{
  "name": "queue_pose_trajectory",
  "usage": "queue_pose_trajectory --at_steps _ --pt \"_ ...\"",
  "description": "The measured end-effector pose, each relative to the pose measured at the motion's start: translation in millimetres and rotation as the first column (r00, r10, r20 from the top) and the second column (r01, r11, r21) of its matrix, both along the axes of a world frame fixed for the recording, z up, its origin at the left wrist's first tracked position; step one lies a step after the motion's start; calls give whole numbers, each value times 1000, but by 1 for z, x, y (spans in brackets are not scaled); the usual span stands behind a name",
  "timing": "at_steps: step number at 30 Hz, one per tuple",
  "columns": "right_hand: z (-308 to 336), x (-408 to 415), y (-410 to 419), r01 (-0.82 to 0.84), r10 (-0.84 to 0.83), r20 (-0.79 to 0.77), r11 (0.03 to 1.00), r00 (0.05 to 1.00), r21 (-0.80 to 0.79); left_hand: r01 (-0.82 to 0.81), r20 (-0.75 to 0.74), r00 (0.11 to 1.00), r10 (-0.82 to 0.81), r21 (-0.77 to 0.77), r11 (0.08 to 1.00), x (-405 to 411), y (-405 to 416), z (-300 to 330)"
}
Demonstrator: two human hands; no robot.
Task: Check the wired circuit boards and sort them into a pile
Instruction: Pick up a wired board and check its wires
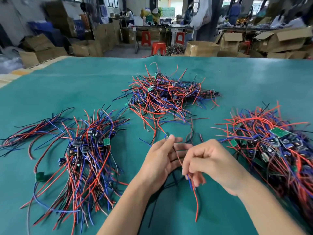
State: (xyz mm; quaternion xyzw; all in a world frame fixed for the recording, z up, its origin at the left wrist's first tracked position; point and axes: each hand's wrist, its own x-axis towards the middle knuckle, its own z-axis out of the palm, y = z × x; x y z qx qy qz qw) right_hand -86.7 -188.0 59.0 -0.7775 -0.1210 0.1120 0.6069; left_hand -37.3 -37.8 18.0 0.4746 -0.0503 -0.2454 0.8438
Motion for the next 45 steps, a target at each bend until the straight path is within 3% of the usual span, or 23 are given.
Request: queue_pose_trajectory --at_steps 3,6,8,13,19,22,24,30,33,35,39,41,42,43,45 --pt "-5 3 -3 34 -35 -18 999 999 -30 23 52 998 -26 72 997 -1 0 -2" --pt "-12 11 -9 372 -378 99 925 920 78 41 166 983 -73 189 981 -3 -1 -4" --pt "-15 14 -10 475 -492 125 868 861 146 55 241 963 -121 265 963 -6 -1 -4" --pt "-25 15 0 482 -508 173 859 844 174 54 348 919 -183 349 936 -11 -2 -3" --pt "-28 18 -8 431 -442 -49 836 896 339 90 273 950 -152 228 970 -11 -1 0" --pt "-29 20 -10 446 -446 -93 815 890 370 43 320 939 -130 265 963 -10 0 -1" --pt "-33 23 -9 550 -564 -80 749 822 368 38 322 937 -133 284 958 -9 0 -1" --pt "-38 36 -27 808 -849 144 527 508 264 87 358 908 -219 351 932 -10 0 -2" --pt "-36 37 -39 878 -804 455 470 383 90 105 352 904 -244 370 923 -10 0 -1" --pt "-36 36 -42 897 -727 611 437 315 58 112 352 900 -256 380 918 -9 0 -1" --pt "-34 35 -53 920 -704 666 386 248 64 145 350 891 -289 384 912 -10 0 -1" --pt "-34 35 -55 922 -757 593 382 274 61 154 353 887 -298 383 911 -10 0 -1" --pt "-32 36 -55 911 -820 487 398 301 106 159 359 882 -306 384 909 -10 0 0" --pt "-30 37 -56 894 -885 334 402 325 197 169 365 875 -319 388 906 -9 1 0" --pt "-26 38 -55 851 -927 -44 322 372 414 187 369 865 -342 395 899 -9 2 -1"
